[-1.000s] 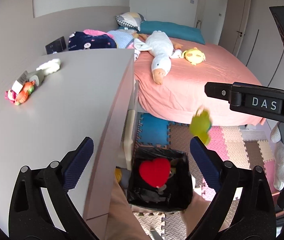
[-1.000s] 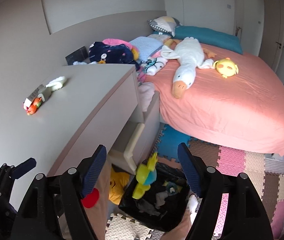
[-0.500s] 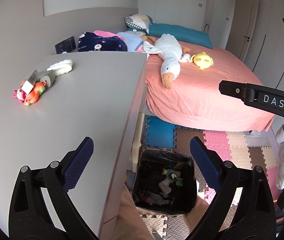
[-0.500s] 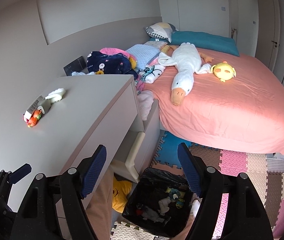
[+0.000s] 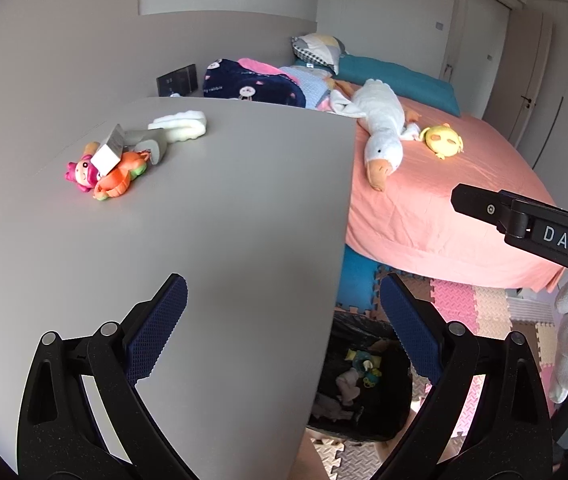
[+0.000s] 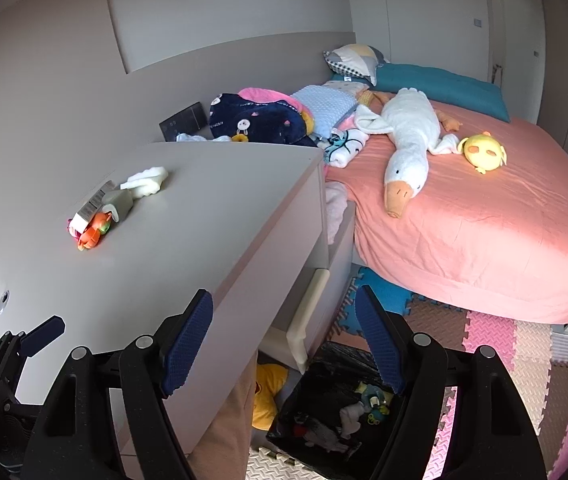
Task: Collect trash
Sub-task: 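Return both tools to the desk toward the white box and sponge, then grasp the white thermometer box with the left tool while the right tool grasps the sponge, then carry the box and sponge over the black bin and open both tools, then move both tools back to the desk toward the pink doll and orange toy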
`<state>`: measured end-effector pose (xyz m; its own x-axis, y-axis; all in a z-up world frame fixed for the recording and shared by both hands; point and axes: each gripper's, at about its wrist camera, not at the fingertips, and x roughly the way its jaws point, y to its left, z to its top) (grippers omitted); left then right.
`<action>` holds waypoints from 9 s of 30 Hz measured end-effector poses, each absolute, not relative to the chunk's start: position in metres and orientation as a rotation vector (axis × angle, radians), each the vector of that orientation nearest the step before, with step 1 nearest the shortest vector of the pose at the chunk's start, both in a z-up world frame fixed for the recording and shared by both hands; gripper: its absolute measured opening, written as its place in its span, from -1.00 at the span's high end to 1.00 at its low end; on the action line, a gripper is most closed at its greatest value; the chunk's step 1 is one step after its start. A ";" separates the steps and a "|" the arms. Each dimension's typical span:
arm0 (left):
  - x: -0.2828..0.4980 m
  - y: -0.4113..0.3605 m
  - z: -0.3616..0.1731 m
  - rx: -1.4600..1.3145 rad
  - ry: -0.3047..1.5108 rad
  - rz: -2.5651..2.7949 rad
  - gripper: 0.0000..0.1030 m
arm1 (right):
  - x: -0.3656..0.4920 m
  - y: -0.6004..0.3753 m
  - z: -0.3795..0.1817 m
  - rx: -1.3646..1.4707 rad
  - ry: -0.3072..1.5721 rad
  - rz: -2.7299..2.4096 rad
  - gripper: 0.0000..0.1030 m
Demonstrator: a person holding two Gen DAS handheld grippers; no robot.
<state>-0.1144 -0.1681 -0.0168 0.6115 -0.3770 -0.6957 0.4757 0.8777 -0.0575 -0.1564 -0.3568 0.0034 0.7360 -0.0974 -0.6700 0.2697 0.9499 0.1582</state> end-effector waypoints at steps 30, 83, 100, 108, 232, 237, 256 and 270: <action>0.000 -0.083 -0.006 0.014 0.741 -0.296 -0.82 | -0.034 -0.299 -0.007 0.220 0.747 -0.104 -0.44; 0.146 -0.058 -0.034 0.011 0.864 -0.261 0.39 | 0.189 -0.267 -0.027 0.404 0.831 0.127 -0.65; 0.142 -0.058 -0.025 0.012 0.839 -0.274 0.40 | 0.210 -0.234 -0.039 0.423 0.912 0.162 -0.24; 0.137 -0.058 -0.017 0.008 0.818 -0.286 0.40 | 0.196 -0.241 -0.023 0.410 0.850 0.181 0.52; -0.046 -0.091 0.010 0.091 0.763 -0.398 -0.84 | -0.096 -0.307 0.019 0.240 0.758 -0.127 -0.31; -0.029 -0.063 0.005 0.066 0.766 -0.342 -0.84 | -0.076 -0.285 0.013 0.224 0.773 -0.099 -0.31; 0.042 -0.005 -0.012 -0.005 0.791 -0.237 -0.84 | -0.003 -0.215 -0.014 0.198 0.825 -0.023 -0.31; 0.108 0.003 -0.037 -0.016 0.870 -0.232 -0.65 | 0.043 -0.181 -0.033 0.188 0.854 0.025 -0.31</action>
